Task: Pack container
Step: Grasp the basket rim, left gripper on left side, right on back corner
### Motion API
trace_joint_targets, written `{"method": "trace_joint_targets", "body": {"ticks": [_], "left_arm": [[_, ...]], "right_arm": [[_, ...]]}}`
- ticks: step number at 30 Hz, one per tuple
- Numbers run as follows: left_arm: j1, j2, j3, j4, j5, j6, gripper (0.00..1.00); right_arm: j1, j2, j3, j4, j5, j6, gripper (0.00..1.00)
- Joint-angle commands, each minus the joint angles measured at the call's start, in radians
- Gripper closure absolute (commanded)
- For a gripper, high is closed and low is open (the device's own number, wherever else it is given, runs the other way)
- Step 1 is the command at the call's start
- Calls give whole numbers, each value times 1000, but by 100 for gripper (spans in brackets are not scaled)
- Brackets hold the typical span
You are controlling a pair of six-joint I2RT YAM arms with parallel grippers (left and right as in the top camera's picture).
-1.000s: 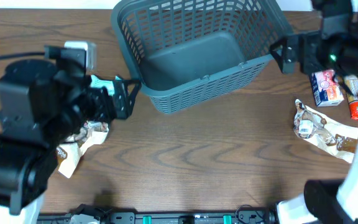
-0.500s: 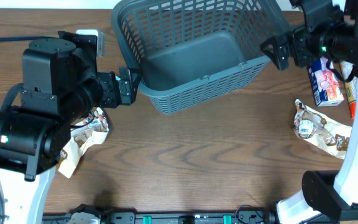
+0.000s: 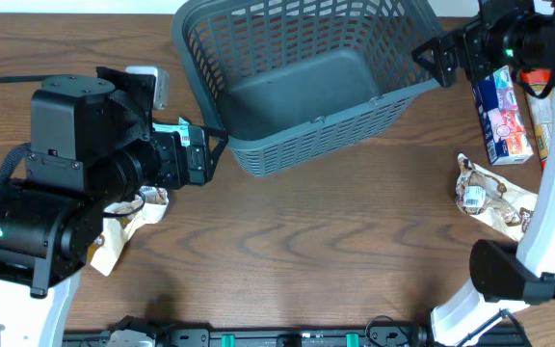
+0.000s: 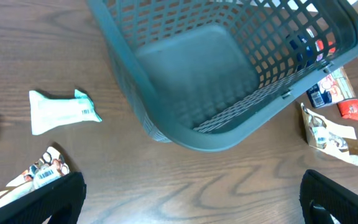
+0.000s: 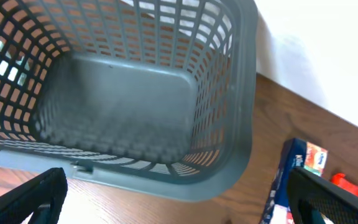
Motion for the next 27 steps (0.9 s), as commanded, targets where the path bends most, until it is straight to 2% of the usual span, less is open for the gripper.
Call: {"method": "trace_joint_targets", "body": {"ticks": [1,11,14,17,18,20,22,27], "left_arm": [[-3,-2,12,15,16,5,1],[-3,13,11,-2,17,1,1],[-3,12,11,-12,21,-64,1],[-5,12,10,-15,87,-82,1],[-14,12,10,-15,109,-82,1],[-39,13,10,-13,122,-88,1],[-84,15,7,-10,122,-107,1],[-238,50,6,-5,121,-147,1]], "right_arm": [[-11,-4,8,2,-18,15,1],[-42,0,8,80,24,45,1],[-42,3,8,109,14,41,1],[-42,12,8,139,-17,41,1],[-42,19,8,145,-31,41,5],[-40,32,8,148,-53,42,6],[-41,49,8,148,-79,41,1],[-40,94,7,156,-150,42,1]]}}
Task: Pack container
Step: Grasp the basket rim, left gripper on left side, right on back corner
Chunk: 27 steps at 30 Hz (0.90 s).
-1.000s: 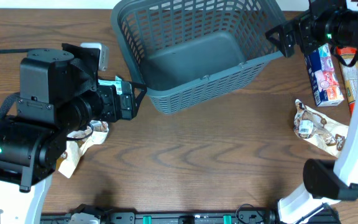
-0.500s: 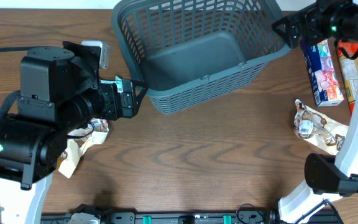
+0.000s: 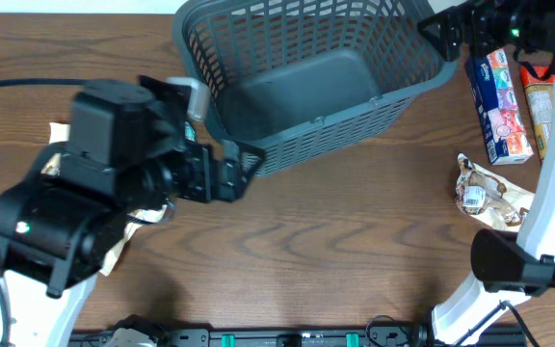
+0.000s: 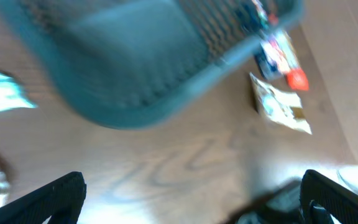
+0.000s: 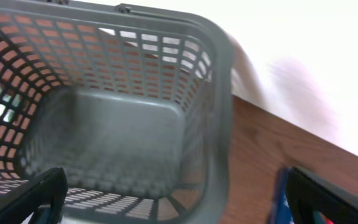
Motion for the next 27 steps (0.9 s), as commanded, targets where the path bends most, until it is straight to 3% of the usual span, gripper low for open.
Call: {"method": "trace_joint_targets", "body": {"ticks": [1,6,7,10,11,14,16,19,20,27], "left_arm": [[-91,40,6,5,18,-51,1],[-198,109,6,6,-80,-78,1],[-211,123,6,8,-98,-93,3],[-225,153,6,8,-119,-111,22],[-225,161,6,7,-119,-114,35],[-225,177,6,8,-119,-114,60],[-225,186,6,7,-119,-114,70],[-225,196,6,0,-119,-114,87],[-225,200,6,-1,-119,-114,94],[-225,213,-26,0,-159,-208,94]], "right_arm": [[-2,45,7,0,-90,8,1],[-1,78,7,-1,-111,8,1],[0,83,7,-1,-113,8,7],[-1,88,7,-2,-138,9,29],[-1,89,7,-1,-143,15,39],[-1,89,7,0,-142,28,59],[-1,89,7,1,-142,43,70],[3,90,7,4,-142,73,98],[6,91,7,4,-142,81,98],[42,97,6,55,-137,235,98]]}}
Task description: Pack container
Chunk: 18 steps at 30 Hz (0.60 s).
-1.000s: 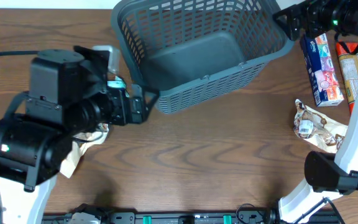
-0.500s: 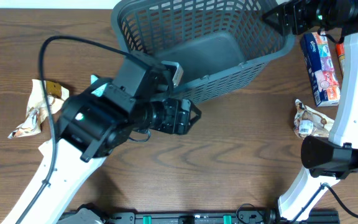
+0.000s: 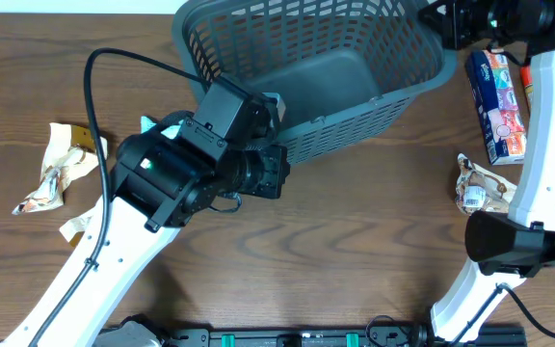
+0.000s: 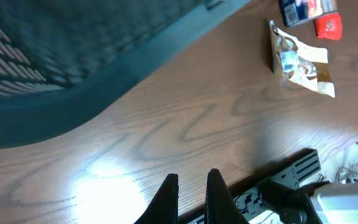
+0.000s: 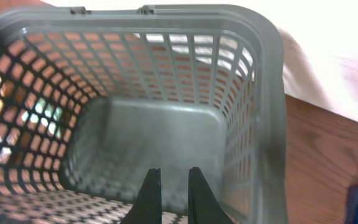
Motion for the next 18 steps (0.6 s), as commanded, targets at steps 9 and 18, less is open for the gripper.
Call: {"method": "trace_joint_targets", "body": {"ticks": [9,18], "left_arm": [[-35,23,-46,10,-37,-57,94],[-92,81,-46,49,-38,-57,94]], "right_arm": [[61,24,-29,39,-5,122,99],[88,27,-174,34,12,60,99]]}}
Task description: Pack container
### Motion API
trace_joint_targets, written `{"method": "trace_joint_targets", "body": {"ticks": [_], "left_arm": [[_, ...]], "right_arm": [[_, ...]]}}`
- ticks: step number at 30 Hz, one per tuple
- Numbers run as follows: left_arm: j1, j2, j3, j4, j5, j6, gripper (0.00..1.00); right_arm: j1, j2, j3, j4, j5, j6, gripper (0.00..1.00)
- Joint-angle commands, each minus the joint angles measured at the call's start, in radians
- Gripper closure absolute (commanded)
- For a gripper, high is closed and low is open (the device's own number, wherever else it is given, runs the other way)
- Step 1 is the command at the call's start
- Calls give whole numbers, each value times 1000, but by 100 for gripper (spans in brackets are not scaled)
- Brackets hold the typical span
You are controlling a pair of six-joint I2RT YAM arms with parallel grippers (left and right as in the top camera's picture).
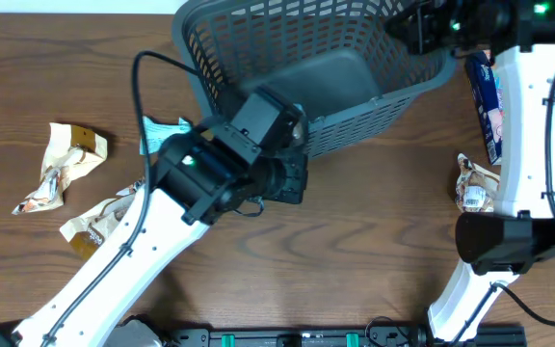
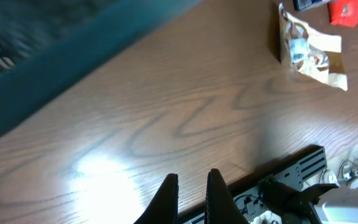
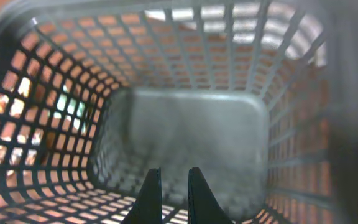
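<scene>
The grey lattice basket (image 1: 326, 67) stands at the table's back, with nothing in it that I can see. My left gripper (image 2: 191, 177) is shut on nothing, low over bare wood just in front of the basket's front wall (image 2: 36, 56). My right gripper (image 3: 173, 171) is shut and empty, above the basket's right half and looking down at its floor (image 3: 191, 137). Loose items lie outside the basket: a teal packet (image 1: 162, 130), two crumpled wrappers (image 1: 61, 164) at the left, a blue box (image 1: 488, 92) and a crumpled snack bag (image 1: 475, 188) at the right.
A red-capped item (image 2: 344, 12) lies beyond the snack bag (image 2: 309, 46) at the right edge. The left arm's body (image 1: 229, 169) covers the wood in front of the basket. A black rail (image 1: 287, 337) runs along the table's front edge.
My left arm has shifted a little to the right along the basket's front. My right gripper has moved left, from the basket's right rim to over its inside. Both stay shut.
At first both grippers were wide open, the left over the wrappers at the table's left, the right by the basket's right rim. The left then stood nearer the basket, still open. Later both were shut, empty. Now the left is before the basket, the right above it.
</scene>
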Motion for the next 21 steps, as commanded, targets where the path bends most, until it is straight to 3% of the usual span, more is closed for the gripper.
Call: {"method": "trace_joint_targets", "body": {"ticks": [1,9,16,21], "left_arm": [[-3,27,-9,-1,-10,-5,95],[-3,69,-9,-2,-23,1,94],[-2,70,-9,-30,-170,3,94],[-2,70,-9,-33,-182,7,94]], "right_arm": [[5,16,-47,-3,22,-28,99],[5,16,-106,-9,93,-43,99],[5,16,-106,-32,116,-47,99],[5,16,-106,-60,127,-58,99]]}}
